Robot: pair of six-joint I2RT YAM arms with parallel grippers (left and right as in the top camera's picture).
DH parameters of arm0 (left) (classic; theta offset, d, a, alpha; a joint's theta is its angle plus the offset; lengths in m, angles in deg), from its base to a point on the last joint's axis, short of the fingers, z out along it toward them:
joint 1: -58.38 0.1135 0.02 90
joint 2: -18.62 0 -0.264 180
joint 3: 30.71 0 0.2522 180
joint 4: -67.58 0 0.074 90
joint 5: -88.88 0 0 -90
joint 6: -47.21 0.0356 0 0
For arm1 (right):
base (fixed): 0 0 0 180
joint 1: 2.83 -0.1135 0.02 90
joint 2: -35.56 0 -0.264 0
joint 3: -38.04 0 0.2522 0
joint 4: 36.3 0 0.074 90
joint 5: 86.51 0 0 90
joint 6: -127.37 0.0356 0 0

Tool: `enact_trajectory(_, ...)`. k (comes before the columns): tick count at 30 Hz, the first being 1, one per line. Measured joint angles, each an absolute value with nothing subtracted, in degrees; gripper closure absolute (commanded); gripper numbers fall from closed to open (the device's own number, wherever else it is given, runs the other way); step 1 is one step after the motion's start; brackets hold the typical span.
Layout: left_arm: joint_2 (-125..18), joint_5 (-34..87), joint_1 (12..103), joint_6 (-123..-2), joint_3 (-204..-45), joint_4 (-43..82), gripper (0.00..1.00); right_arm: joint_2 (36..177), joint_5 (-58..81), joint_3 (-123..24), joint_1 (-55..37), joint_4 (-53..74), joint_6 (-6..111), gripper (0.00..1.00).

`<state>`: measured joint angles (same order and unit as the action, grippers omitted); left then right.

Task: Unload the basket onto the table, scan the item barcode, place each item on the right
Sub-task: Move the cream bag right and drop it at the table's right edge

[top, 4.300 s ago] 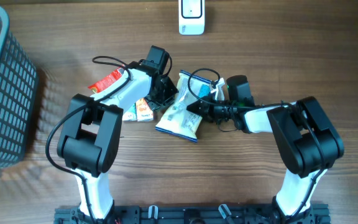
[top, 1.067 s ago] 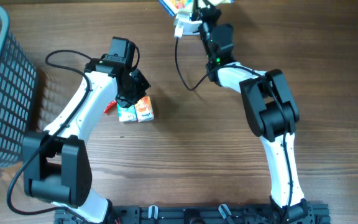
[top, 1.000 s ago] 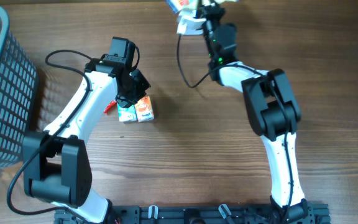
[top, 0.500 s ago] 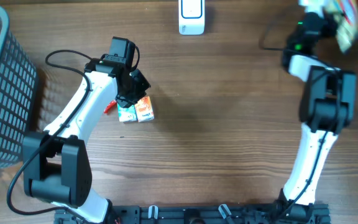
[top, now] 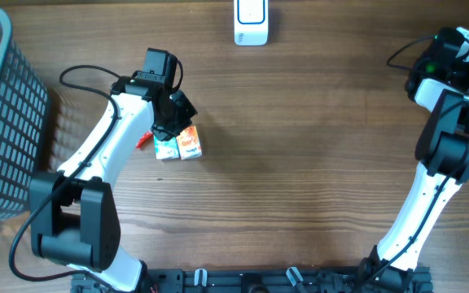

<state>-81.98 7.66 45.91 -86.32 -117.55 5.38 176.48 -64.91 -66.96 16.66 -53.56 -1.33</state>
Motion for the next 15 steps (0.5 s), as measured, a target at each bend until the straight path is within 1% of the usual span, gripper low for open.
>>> enact_trajectory(1,-82.0,7.7,45.9,-86.3,-117.5,5.4,0.91,176.5,-64.9,-67.0,16.5,-53.1,-1.3,0.03)
enact_trajectory(2,-82.0,7.7,45.9,-86.3,-117.5,5.4,0.91,176.5,-64.9,-67.0,16.4,-52.5,-1.2,0.0)
enact_trajectory(7,-82.0,7.7,45.9,-86.3,-117.5,5.4,0.9,176.5,-61.2,-67.0,14.5,-44.7,0.0,0.0)
enact_trajectory(12,-82.0,7.7,45.9,-86.3,-117.5,5.4,0.89,176.5,-58.6,-67.0,12.1,-43.2,3.1,0.0)
enact_trajectory(15,-82.0,7.7,45.9,-86.3,-117.5,5.4,0.88,176.2,-57.5,-67.3,11.2,-39.3,5.9,0.01)
